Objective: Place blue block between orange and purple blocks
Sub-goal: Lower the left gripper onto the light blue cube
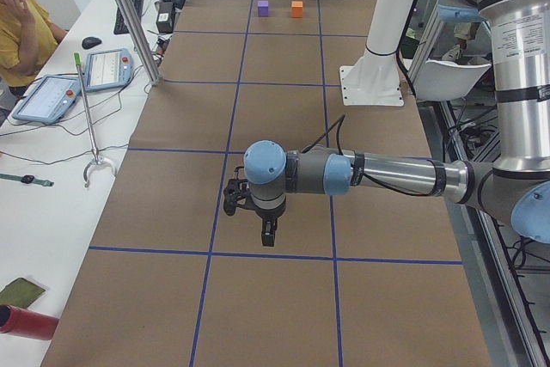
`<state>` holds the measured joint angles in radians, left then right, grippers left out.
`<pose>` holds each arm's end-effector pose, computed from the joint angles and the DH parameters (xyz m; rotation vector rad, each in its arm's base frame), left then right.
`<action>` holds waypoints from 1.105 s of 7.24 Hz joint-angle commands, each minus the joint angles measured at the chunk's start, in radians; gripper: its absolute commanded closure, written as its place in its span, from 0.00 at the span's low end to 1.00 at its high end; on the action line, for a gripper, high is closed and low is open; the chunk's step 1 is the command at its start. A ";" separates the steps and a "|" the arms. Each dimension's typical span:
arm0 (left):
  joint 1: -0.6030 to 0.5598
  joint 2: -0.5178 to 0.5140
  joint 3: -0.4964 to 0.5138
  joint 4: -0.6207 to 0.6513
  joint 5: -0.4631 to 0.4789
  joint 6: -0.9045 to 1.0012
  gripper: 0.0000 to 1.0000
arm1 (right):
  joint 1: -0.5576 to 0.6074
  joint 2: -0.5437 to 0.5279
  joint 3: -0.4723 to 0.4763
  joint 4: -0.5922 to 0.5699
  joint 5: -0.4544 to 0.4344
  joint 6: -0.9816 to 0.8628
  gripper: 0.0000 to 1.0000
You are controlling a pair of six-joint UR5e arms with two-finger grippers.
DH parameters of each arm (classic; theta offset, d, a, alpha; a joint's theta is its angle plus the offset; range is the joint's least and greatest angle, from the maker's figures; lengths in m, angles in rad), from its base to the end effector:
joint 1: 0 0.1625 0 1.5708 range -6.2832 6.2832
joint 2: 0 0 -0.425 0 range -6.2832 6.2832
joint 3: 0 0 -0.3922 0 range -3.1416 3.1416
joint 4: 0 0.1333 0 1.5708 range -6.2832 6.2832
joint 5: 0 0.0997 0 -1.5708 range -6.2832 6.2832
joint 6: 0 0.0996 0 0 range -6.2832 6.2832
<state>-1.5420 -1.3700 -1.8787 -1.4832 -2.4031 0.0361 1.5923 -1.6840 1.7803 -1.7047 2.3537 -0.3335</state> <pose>-0.0479 -0.4077 0.6021 0.0214 0.8324 0.0692 0.0725 -0.4379 0.6214 0.1035 -0.7795 -0.2811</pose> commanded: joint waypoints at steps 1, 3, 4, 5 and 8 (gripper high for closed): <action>0.000 0.000 -0.011 -0.005 0.005 0.004 0.00 | 0.000 -0.002 0.001 0.000 0.001 -0.002 0.00; 0.000 0.009 -0.008 -0.012 -0.008 0.005 0.00 | 0.000 0.000 0.001 0.000 0.001 -0.001 0.00; 0.002 0.011 -0.004 -0.011 -0.011 0.005 0.00 | 0.000 0.001 0.002 0.002 0.003 -0.001 0.00; 0.041 0.003 -0.005 -0.040 -0.033 0.001 0.00 | -0.002 0.003 0.002 0.000 0.003 -0.001 0.00; 0.297 -0.104 0.009 -0.159 -0.021 -0.190 0.00 | -0.002 0.003 -0.001 0.028 0.001 -0.001 0.00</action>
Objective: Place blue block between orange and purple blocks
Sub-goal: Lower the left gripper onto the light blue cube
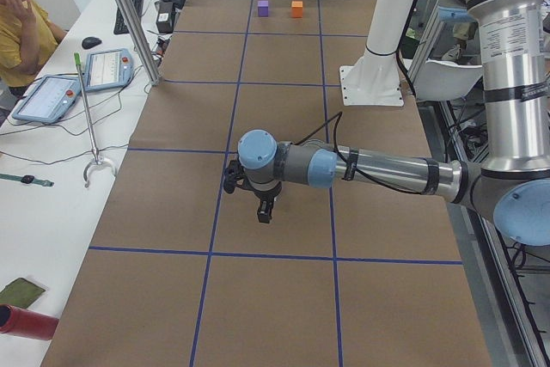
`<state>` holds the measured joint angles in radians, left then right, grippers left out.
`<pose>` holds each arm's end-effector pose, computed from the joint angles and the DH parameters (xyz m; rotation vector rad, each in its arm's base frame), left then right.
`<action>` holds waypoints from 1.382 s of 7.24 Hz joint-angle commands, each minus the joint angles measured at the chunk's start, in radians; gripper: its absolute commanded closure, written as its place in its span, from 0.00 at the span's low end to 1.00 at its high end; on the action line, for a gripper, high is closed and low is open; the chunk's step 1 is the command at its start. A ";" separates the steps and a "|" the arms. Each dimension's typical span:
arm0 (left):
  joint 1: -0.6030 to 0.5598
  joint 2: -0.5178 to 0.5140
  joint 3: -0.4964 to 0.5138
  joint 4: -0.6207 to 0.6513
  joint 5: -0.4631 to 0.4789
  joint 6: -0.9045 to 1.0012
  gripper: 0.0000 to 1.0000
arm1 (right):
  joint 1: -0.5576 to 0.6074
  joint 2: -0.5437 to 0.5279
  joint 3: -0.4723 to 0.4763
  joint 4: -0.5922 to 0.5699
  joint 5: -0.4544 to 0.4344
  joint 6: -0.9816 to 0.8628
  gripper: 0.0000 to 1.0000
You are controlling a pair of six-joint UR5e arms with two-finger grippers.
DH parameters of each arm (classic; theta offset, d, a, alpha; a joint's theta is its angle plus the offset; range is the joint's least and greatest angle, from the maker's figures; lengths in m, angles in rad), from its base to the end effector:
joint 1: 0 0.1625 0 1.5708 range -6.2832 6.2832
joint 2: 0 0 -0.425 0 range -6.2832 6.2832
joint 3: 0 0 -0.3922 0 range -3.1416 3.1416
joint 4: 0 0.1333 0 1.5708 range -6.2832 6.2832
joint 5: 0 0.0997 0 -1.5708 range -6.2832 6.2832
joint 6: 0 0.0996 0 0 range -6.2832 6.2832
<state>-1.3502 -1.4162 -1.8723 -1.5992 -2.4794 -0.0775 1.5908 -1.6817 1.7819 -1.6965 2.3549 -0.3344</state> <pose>0.0410 -0.4329 0.5679 0.0267 0.9220 0.2125 0.0718 -0.4397 0.6187 0.1148 -0.7789 -0.2881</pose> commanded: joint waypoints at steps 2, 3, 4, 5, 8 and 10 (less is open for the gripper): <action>0.271 -0.127 0.005 -0.051 0.161 -0.185 0.00 | 0.000 -0.004 -0.004 0.105 0.001 0.003 0.00; 0.348 -0.133 0.009 -0.053 0.219 -0.212 0.00 | 0.000 -0.004 -0.006 0.110 0.001 0.005 0.00; 0.361 -0.135 0.007 -0.054 0.226 -0.237 0.00 | 0.000 -0.004 -0.007 0.110 0.001 0.006 0.00; 0.382 -0.145 0.012 -0.056 0.229 -0.275 0.00 | 0.000 -0.004 -0.006 0.110 0.003 0.005 0.00; 0.391 -0.165 0.085 -0.087 0.228 -0.294 0.00 | -0.005 -0.003 -0.010 0.110 0.001 0.006 0.00; 0.394 -0.170 0.105 -0.090 0.228 -0.393 0.00 | -0.006 -0.003 -0.010 0.110 0.001 0.006 0.00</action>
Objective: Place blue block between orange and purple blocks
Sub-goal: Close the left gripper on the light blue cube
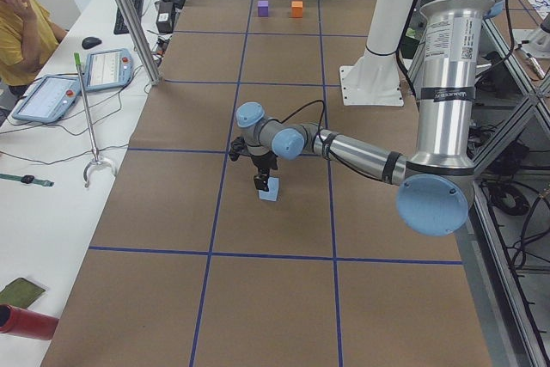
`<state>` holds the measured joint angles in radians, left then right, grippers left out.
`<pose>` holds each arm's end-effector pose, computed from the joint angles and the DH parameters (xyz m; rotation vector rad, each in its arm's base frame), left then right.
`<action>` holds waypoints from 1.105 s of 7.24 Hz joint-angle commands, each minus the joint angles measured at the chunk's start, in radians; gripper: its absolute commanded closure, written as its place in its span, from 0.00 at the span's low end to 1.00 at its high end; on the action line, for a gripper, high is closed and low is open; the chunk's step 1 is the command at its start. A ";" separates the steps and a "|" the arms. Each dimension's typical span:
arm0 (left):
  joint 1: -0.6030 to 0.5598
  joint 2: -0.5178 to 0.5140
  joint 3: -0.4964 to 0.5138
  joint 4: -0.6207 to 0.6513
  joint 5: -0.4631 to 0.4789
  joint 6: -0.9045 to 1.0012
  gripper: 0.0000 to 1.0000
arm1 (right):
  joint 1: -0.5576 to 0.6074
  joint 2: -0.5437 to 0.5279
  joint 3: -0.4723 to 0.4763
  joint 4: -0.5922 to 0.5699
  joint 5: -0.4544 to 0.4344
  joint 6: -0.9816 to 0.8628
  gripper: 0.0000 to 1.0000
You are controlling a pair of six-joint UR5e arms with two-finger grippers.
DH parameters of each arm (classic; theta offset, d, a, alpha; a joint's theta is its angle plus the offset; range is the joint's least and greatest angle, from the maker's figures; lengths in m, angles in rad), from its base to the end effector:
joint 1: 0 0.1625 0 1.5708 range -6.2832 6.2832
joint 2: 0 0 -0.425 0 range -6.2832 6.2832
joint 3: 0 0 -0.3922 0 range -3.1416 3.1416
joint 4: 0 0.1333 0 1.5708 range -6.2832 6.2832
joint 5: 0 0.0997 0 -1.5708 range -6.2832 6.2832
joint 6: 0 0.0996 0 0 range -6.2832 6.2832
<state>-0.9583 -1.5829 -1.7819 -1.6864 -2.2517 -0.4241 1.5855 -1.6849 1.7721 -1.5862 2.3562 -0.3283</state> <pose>0.2339 -0.4557 0.5405 -0.0514 0.7494 0.2948 0.0694 -0.4458 0.6137 0.2020 -0.7655 -0.3253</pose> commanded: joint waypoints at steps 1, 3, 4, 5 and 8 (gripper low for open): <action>0.004 -0.022 0.053 -0.004 0.000 -0.047 0.00 | -0.001 0.001 0.000 0.000 0.000 0.000 0.00; 0.018 -0.057 0.113 -0.015 -0.008 -0.048 0.00 | -0.001 0.001 0.003 0.000 0.000 0.000 0.00; 0.022 -0.058 0.143 -0.038 -0.009 -0.048 0.00 | -0.001 0.001 0.003 0.000 0.000 0.000 0.00; 0.024 -0.059 0.189 -0.092 -0.011 -0.050 0.00 | -0.001 0.001 0.004 0.002 0.000 0.000 0.00; 0.030 -0.059 0.205 -0.124 -0.014 -0.077 0.00 | -0.002 0.001 0.006 0.002 0.000 -0.002 0.00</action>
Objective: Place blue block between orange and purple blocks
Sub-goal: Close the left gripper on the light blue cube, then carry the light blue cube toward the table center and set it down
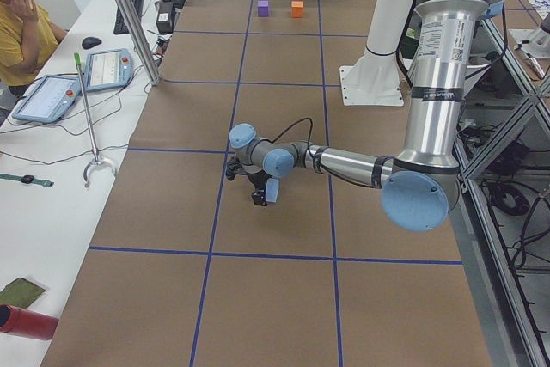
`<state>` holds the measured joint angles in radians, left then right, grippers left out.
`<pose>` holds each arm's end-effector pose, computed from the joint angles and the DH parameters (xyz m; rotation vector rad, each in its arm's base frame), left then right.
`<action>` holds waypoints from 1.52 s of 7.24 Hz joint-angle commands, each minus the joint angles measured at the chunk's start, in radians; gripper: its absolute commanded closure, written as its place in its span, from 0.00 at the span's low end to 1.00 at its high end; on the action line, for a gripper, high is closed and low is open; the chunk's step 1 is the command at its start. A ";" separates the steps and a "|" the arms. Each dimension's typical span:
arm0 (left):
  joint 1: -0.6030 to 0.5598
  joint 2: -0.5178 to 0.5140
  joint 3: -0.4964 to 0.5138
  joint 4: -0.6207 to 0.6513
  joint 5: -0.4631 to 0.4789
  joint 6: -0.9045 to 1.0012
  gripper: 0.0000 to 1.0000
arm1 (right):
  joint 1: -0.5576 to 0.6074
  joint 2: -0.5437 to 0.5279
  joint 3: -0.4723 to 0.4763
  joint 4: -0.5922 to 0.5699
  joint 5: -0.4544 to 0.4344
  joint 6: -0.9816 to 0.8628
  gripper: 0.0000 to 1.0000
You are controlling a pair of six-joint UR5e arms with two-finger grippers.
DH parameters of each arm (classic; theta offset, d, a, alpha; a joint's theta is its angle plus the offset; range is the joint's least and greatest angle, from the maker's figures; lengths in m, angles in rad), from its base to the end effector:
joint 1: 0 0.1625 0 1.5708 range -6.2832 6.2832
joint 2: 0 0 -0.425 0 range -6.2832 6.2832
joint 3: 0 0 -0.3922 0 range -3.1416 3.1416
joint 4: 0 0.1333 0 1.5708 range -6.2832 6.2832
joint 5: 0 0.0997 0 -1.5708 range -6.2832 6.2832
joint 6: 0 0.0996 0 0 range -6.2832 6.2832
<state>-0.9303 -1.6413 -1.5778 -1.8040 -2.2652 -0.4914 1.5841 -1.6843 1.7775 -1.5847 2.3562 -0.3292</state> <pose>0.2665 -0.4740 0.5985 -0.1180 0.7428 0.2499 0.0688 -0.4465 0.6106 0.2088 -0.7644 -0.3304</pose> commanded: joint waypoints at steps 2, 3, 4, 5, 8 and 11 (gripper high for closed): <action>0.002 -0.002 -0.023 -0.006 -0.037 -0.080 0.30 | -0.007 0.000 0.000 -0.001 0.002 -0.001 0.00; 0.005 0.000 -0.033 -0.006 -0.039 -0.104 0.48 | -0.015 0.000 0.000 -0.001 0.000 0.001 0.00; 0.007 0.009 -0.059 -0.002 -0.040 -0.105 0.73 | -0.015 0.000 0.000 0.000 0.000 0.001 0.00; 0.004 0.015 -0.092 0.005 -0.039 -0.108 1.00 | -0.016 0.000 -0.001 0.000 0.000 0.001 0.00; 0.080 -0.227 -0.169 0.046 -0.039 -0.432 1.00 | -0.019 0.002 -0.007 0.050 0.030 -0.002 0.00; 0.285 -0.664 0.040 0.089 0.045 -0.687 1.00 | -0.021 -0.002 -0.026 0.054 0.038 -0.001 0.00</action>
<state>-0.7308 -2.1000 -1.6563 -1.7245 -2.2780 -1.0589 1.5636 -1.6850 1.7583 -1.5330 2.3896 -0.3306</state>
